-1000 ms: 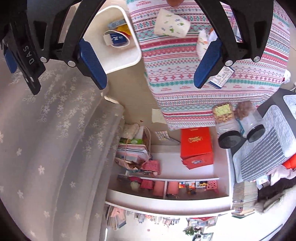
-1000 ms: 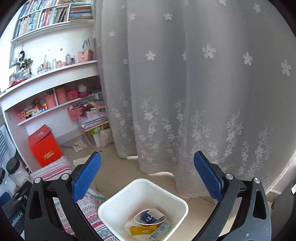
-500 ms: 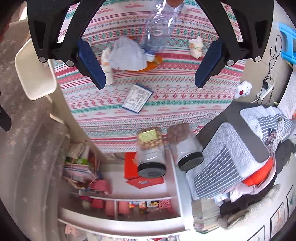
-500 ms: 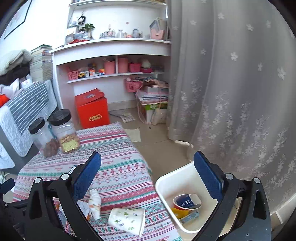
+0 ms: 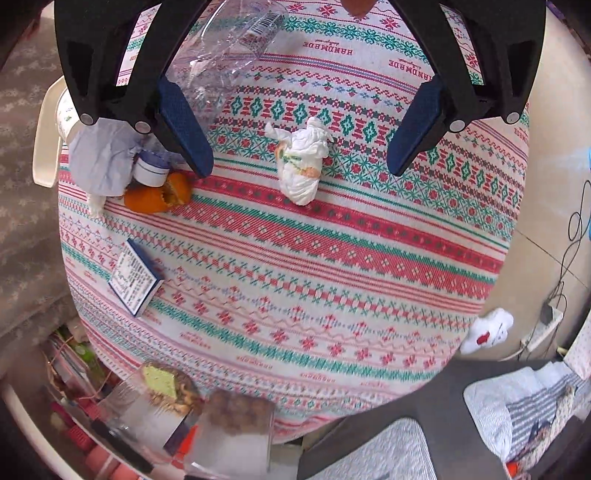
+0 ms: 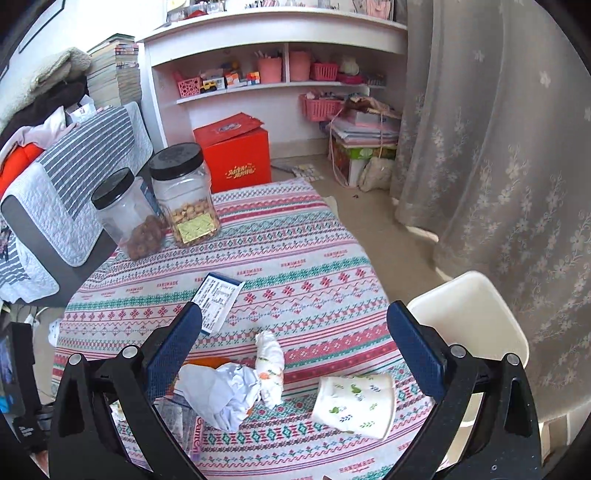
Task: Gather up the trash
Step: 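Grasp the crumpled white tissue with left gripper, then grasp and lift the white-blue medicine box with right gripper while left holds tissue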
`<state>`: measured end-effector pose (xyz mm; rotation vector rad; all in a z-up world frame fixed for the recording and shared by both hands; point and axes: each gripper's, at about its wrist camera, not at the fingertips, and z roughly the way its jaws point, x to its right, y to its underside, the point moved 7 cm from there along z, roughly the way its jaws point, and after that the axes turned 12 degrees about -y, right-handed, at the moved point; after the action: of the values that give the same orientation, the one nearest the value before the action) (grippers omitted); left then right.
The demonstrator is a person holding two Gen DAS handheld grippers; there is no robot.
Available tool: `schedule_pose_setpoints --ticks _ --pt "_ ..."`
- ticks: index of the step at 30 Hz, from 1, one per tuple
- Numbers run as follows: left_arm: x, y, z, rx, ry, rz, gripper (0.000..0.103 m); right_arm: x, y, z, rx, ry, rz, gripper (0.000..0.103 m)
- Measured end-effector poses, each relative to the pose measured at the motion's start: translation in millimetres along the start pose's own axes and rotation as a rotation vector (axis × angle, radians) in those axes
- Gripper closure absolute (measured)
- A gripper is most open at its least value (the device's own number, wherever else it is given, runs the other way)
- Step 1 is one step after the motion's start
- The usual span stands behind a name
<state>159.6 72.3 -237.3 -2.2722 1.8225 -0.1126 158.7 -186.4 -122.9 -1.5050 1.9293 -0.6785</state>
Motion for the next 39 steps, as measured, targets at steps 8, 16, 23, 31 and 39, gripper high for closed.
schedule_pose_setpoints --ticks 8,16,23,31,39 --pt "15.2 3.4 20.7 -0.054 0.014 0.056 0.045 3.2 12.9 32.9 -0.096 -0.023 0.1 0.007" --pt "20.0 15.4 27.2 -0.081 0.02 0.1 0.071 10.2 18.4 53.4 -0.161 -0.039 0.155 0.007" --pt "6.2 -5.8 -43.7 0.07 0.168 0.014 0.072 -20.2 9.5 82.5 -0.296 -0.144 0.003 0.007" --pt "-17.0 -38.4 -114.9 0.241 0.244 -0.038 0.071 -35.6 9.0 159.0 -0.463 -0.148 0.344 0.007" --pt "-48.4 -52.7 -110.4 0.271 0.203 -0.091 0.071 -61.0 26.1 207.1 -0.492 -0.015 0.304 0.011"
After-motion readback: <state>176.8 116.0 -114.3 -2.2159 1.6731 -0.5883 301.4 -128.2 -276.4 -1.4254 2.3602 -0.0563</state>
